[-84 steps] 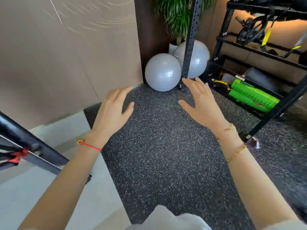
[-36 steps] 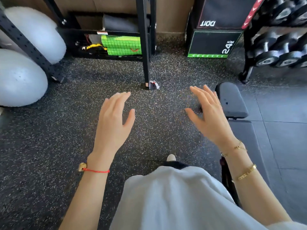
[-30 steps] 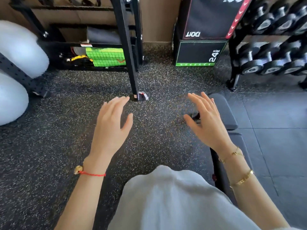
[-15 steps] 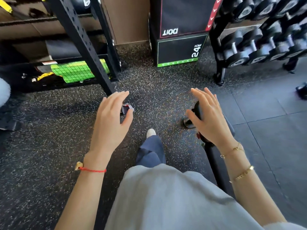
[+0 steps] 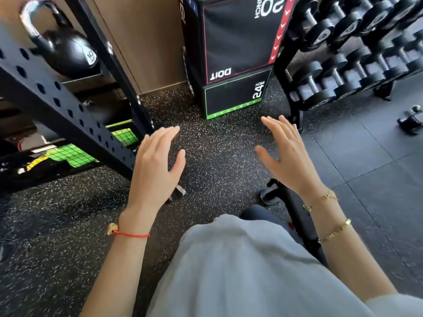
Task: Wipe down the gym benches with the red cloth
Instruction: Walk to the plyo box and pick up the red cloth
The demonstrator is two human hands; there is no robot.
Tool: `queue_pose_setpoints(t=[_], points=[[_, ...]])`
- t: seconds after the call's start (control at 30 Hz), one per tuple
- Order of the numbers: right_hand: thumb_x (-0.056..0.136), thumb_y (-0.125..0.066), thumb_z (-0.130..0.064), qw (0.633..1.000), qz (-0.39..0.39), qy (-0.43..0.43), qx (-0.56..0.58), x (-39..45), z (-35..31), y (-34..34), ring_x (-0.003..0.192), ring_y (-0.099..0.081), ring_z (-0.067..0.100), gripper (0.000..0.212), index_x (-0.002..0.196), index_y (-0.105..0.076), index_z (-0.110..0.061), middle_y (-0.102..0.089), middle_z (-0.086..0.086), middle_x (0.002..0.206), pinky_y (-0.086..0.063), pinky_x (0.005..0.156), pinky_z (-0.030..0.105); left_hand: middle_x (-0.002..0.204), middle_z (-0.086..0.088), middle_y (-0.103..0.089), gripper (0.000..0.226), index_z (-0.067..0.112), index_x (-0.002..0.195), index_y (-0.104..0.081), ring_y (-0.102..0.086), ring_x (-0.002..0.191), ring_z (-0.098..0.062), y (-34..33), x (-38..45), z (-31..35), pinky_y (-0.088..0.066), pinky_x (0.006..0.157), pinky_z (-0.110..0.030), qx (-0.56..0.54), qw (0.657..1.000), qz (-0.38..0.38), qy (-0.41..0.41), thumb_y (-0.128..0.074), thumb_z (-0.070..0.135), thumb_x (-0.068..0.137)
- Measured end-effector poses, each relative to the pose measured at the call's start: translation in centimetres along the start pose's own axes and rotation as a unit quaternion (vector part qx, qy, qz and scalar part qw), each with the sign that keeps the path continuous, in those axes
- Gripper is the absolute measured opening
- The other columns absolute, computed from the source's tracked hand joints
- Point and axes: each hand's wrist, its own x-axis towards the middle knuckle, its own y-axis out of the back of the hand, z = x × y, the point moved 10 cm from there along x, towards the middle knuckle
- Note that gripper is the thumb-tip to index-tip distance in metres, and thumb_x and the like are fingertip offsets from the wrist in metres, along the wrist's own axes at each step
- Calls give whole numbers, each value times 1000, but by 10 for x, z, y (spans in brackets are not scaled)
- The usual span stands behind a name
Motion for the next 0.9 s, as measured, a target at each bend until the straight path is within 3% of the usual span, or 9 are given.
queue_pose_setpoints(t=[0.57,0.9], points=[[95,-58,-30,999,-25,11,-15,170,3,-39,150,-17,22,59,148,-35,-17,-38,-2,153,-12,123,49,148,-2,-49,46,18,146,-44,-36,143,-16,-30,147,-80,-26,122,-46,-34,999,-14,29,-51,27,101],[95,-57,-31,999,-36,8,1,357,58,-83,150,-17,20,60,149,-34,-18,-38,-1,153,-11,124,45,148,0,-49,46,19,145,-45,-36,143,-15,-83,326,-115,-24,124,-44,-24,999,1,42,-52,27,101]])
